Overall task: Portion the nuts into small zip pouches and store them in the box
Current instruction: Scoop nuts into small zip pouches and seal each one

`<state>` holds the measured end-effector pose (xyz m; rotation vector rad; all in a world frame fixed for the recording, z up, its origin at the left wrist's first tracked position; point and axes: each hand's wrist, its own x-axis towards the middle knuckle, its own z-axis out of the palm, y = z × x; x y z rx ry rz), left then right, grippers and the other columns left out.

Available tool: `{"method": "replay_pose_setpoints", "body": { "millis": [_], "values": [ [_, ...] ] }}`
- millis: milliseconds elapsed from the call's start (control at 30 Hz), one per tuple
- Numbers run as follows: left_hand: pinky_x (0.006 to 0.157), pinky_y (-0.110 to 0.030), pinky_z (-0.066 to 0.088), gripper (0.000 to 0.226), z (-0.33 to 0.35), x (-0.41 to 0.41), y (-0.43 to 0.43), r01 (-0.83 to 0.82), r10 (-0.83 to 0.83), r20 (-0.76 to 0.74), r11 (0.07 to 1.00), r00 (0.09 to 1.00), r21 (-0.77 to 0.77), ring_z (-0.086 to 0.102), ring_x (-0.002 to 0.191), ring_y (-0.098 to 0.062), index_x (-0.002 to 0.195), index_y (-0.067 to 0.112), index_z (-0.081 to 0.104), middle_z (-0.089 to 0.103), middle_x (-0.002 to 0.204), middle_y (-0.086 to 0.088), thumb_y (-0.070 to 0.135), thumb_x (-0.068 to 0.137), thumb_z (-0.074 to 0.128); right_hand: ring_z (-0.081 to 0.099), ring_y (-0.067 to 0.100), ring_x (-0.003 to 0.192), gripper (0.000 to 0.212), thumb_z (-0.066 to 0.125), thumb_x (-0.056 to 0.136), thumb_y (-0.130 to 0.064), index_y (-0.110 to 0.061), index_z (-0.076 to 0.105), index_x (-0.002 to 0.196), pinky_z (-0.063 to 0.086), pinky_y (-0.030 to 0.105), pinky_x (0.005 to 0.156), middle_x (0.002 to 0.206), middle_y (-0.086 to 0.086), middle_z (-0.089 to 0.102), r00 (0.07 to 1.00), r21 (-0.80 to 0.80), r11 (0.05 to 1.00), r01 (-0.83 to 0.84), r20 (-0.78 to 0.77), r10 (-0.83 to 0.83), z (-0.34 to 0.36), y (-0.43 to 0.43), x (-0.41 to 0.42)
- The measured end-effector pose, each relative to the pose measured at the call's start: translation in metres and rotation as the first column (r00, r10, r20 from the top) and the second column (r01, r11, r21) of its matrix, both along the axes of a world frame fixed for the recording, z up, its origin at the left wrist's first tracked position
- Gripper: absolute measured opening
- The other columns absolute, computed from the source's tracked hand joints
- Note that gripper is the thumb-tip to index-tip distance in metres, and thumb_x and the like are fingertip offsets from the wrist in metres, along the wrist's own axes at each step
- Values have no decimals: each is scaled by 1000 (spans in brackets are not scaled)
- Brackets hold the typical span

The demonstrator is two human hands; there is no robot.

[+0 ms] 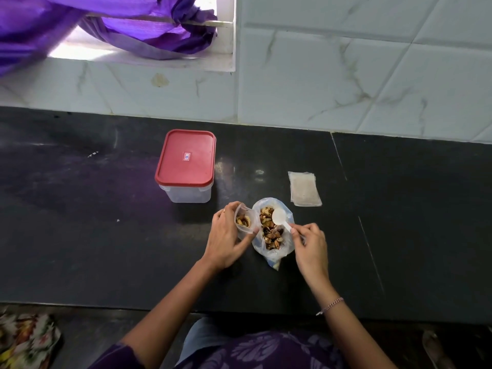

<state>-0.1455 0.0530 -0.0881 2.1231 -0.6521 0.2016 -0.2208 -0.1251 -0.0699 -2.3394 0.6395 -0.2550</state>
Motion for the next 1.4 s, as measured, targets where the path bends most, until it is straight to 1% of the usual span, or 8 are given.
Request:
{"method": "replay_pose_setpoints", "body": {
  "millis": [267, 400, 567, 867, 967, 1067, 1267, 1400],
  "values": [
    [96, -38, 42, 61, 8, -10, -3, -34, 29, -73, 997, 997, -74, 45, 98, 0, 125, 13, 40, 50, 111, 10, 57, 85, 51, 49, 11, 96, 20, 61, 89, -32, -28, 65, 109, 49, 29, 75, 100, -8, 58, 998, -129, 991, -38, -46, 32, -9, 3, 0],
    [94, -38, 43, 62, 12, -14, -3, -61, 55, -89, 996, 994, -69, 42, 103, 13, 125, 14, 40, 43, 110, 28, 58, 84, 52, 43, 11, 104, 31, 60, 89, -40, -24, 63, 115, 44, 28, 84, 109, -5, 52, 995, -210, 975, -74, 56, 88, 5, 5, -1],
    [89, -36, 43, 57, 18, -16, -4, -88, 83, -97, 994, 992, -57, 43, 92, 8, 122, 19, 37, 51, 106, 15, 56, 82, 54, 43, 5, 111, 59, 54, 79, -59, -20, 60, 122, 42, 16, 87, 114, -8, 51, 955, 113, 962, -247, 197, 222, 50, 45, 0],
    [80, -34, 42, 66, 30, -16, 17, -71, 72, -58, 997, 996, 23, 47, 84, -11, 118, 7, 40, 50, 104, 8, 56, 78, 58, 62, 3, 77, 8, 71, 84, -20, -16, 75, 90, 47, 9, 67, 87, -5, 69, 947, 124, 963, -238, 250, 201, 64, 62, 24],
    [79, -39, 48, 64, 33, -12, 25, -49, 50, -59, 999, 997, 19, 52, 83, -11, 118, 10, 38, 52, 101, 10, 55, 77, 61, 62, 2, 80, 14, 71, 83, -28, -20, 71, 95, 49, 11, 69, 87, -12, 67, 953, 247, 936, -251, 235, 194, 72, 70, 23],
    [76, -50, 50, 61, 34, -7, 29, -4, 3, -54, 1000, 999, -13, 59, 81, -17, 118, 9, 36, 54, 97, 9, 46, 77, 62, 60, 0, 83, 34, 77, 74, -38, -22, 68, 104, 48, 12, 69, 93, -13, 63, 945, 192, 930, -313, 164, 284, 74, 77, 22],
    [82, -38, 50, 77, 51, -4, 43, 109, -110, -163, 994, 980, -18, 59, 86, -11, 122, 16, 37, 60, 99, 10, 59, 69, 73, 58, 3, 72, 8, 76, 78, -21, -16, 75, 85, 45, 13, 64, 77, -10, 63, 957, 169, 953, -252, 187, 220, 75, 76, 33],
    [86, -42, 52, 42, 64, 9, 55, 201, -258, -314, 959, 914, -202, 63, 95, -17, 110, 17, 59, 67, 100, 8, 46, 80, 69, 55, 0, 74, 6, 71, 83, -19, -16, 73, 88, 41, 6, 63, 81, -14, 57, 944, 68, 945, -319, 108, 311, 81, 71, 41]
  ]
}}
